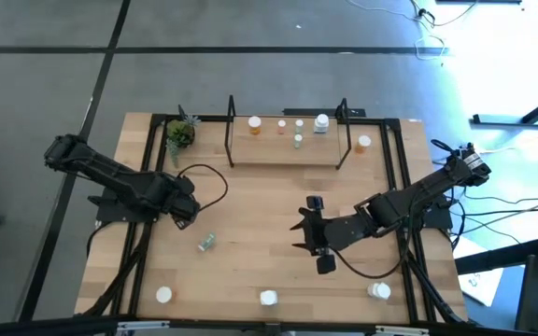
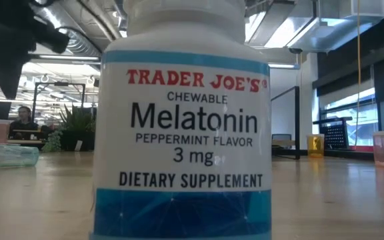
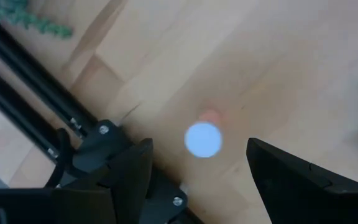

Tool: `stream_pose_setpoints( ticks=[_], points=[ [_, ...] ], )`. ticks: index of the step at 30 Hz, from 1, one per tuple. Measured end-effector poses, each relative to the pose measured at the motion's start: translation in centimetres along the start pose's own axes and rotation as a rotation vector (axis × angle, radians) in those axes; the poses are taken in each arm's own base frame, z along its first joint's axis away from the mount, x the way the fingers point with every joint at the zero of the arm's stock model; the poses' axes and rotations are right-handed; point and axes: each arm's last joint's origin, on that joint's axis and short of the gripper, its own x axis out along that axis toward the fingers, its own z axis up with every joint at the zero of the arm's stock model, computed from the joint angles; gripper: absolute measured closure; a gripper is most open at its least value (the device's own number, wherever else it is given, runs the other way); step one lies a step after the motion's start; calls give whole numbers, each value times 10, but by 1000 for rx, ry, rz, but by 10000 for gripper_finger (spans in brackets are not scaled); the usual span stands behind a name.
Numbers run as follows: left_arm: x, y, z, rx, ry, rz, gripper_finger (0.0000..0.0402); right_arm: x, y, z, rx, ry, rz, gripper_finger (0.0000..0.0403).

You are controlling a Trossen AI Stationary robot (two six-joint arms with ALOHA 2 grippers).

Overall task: Pick and place medicine bottles onto shelf by color
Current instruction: Put the left pink pill bottle on the shelf aligned with the pink bottle

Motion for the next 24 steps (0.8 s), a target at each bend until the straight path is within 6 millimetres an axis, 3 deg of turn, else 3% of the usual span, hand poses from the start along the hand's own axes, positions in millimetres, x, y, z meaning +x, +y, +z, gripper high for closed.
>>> stream_pose_setpoints(
  ticks=[10, 20, 24],
  points=[
    [22, 5, 4, -39, 42, 7, 148, 0, 0, 0, -2, 0, 0, 216],
    [23, 0, 6, -72, 19, -39, 148, 0, 0, 0, -3, 1, 0, 216],
    [32, -2, 3, -78, 18, -50, 148, 0, 0, 0, -3, 1, 0, 216]
  ],
)
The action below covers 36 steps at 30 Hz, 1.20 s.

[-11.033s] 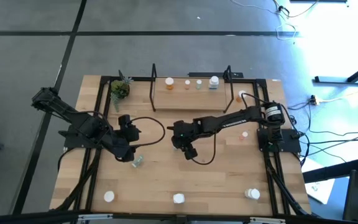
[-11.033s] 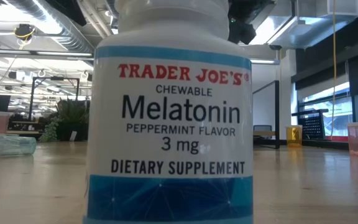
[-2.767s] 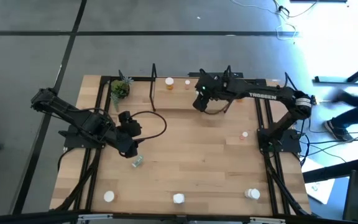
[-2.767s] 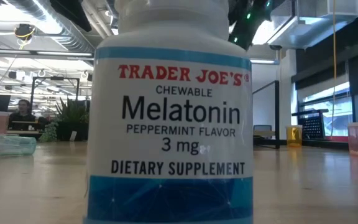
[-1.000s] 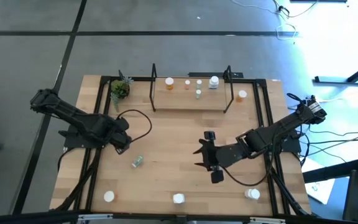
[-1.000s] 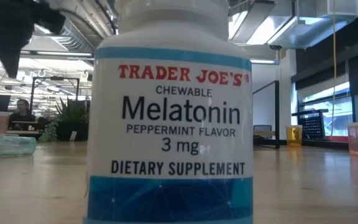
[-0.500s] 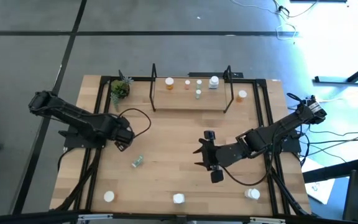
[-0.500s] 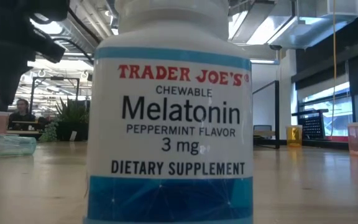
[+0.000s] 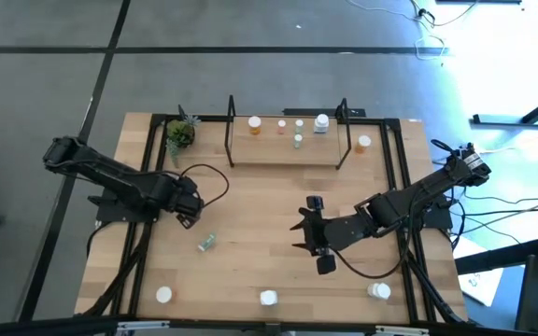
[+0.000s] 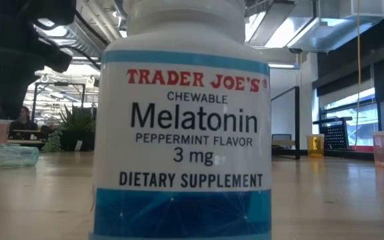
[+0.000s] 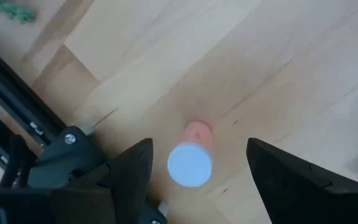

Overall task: Pick and place medicine bottles onto shelf by color
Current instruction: Put the left pink pill bottle on the shelf aligned with the pink bottle

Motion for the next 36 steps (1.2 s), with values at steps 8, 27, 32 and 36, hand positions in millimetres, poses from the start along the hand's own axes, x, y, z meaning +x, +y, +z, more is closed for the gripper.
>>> stream_pose_setpoints(
  ticks=[8, 27, 32, 36],
  points=[
    [10, 4, -4, -16, 17, 28, 148, 0, -1, 0, 1, 1, -2, 216],
    [10, 3, -5, -18, 46, 9, 208, 0, -1, 0, 1, -2, -20, 216],
    [11, 2, -6, -14, 82, 1, 233, 0, -1, 0, 1, -2, -20, 216],
    [12, 1, -5, -12, 79, 11, 251, 0, -1, 0, 1, -2, -20, 216]
  ],
)
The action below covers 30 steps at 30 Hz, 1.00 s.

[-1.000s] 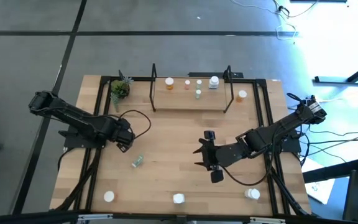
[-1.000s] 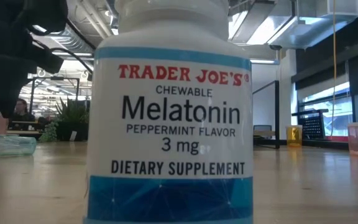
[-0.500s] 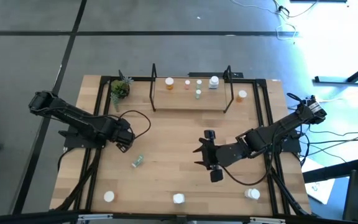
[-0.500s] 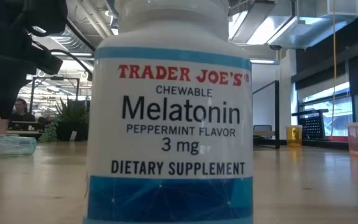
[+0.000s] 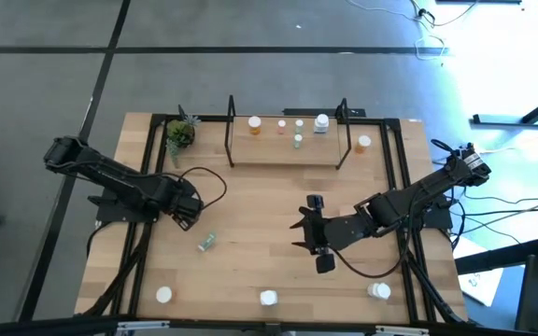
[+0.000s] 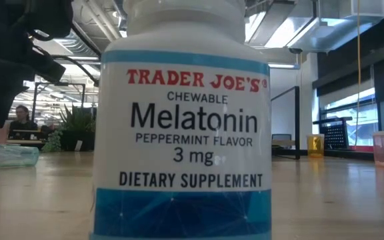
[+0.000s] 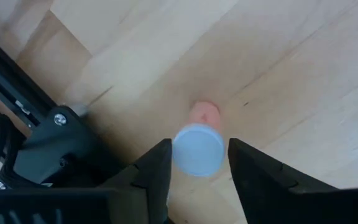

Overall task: Pick and place medicine bottles onto shelf by color
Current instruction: Put the left pink pill bottle on the shelf aligned with the pink bottle

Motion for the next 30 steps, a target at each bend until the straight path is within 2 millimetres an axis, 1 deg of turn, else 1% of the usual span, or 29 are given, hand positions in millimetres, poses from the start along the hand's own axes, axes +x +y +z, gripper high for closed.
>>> stream_pose_setpoints(
  ticks=[9, 13, 15, 18, 23, 26, 30],
  points=[
    [0, 1, 1, 4, -20, 12, 305, 0, 0, 0, 0, 0, 0, 216],
    [-1, 0, 1, 26, -21, 11, 312, 0, 0, 0, 0, 0, 1, 216],
    [-6, -2, 3, 27, -29, -9, 312, 0, 0, 0, 0, 0, 1, 216],
    [-23, -8, 8, 60, -58, -61, 313, 0, 0, 0, -1, 0, 0, 216],
    [-64, -19, 20, 165, -193, -153, 314, 0, -2, 0, -40, -5, -56, 216],
    [-90, -20, 31, 199, -292, -195, 315, 0, -3, 0, -51, -8, -98, 216],
    [-125, -16, 48, 245, -407, -237, 315, -1, -5, -1, -59, 1, -142, 216]
  ],
)
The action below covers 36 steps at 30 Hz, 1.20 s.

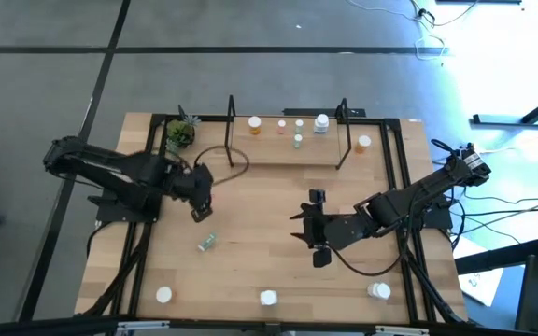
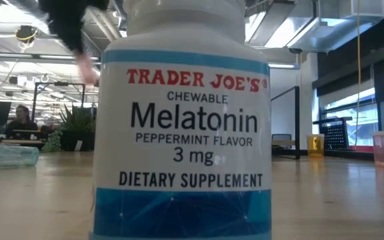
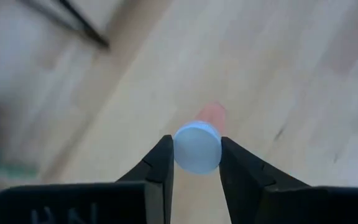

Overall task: Pick and place medicine bottles onto shelf by color
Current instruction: Put the left pink pill bottle on the shelf aligned with the pink bottle

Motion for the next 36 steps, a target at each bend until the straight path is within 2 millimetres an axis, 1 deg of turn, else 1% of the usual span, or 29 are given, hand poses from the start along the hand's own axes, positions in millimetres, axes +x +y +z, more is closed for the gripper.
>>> stream_pose_setpoints(
  ticks=[4, 6, 10, 13, 16, 19, 23, 27, 29, 32, 36],
  points=[
    [-15, 2, 32, 79, -69, 14, 315, -1, -1, 0, 4, 2, -6, 216],
    [-21, 2, 51, 124, -104, 18, 315, -1, -1, 0, 6, 2, -6, 216],
    [-26, 5, 92, 209, -140, 44, 315, 0, -2, 0, 39, 3, -10, 216],
    [-34, 13, 123, 264, -164, 70, 315, 1, -5, 0, 66, 9, -19, 216],
    [-35, 21, 153, 339, -184, 42, 315, 3, -9, -2, 92, 24, -31, 216],
    [-31, 28, 180, 424, -206, 26, 315, 2, -15, -2, 130, 27, -44, 216],
    [-17, 43, 207, 581, -173, 51, 316, -8, -26, 0, 181, 1, -106, 216],
    [5, 60, 229, 691, -135, 89, 316, -20, -37, -2, 234, -1, -201, 216],
    [20, 68, 237, 749, -113, 64, 316, -25, -42, -4, 265, 4, -238, 216],
    [48, 80, 245, 835, -70, 9, 316, -29, -49, -6, 306, 12, -306, 216],
    [84, 91, 251, 901, 6, -7, 316, -31, -62, -11, 369, 38, -370, 216]
  ],
)
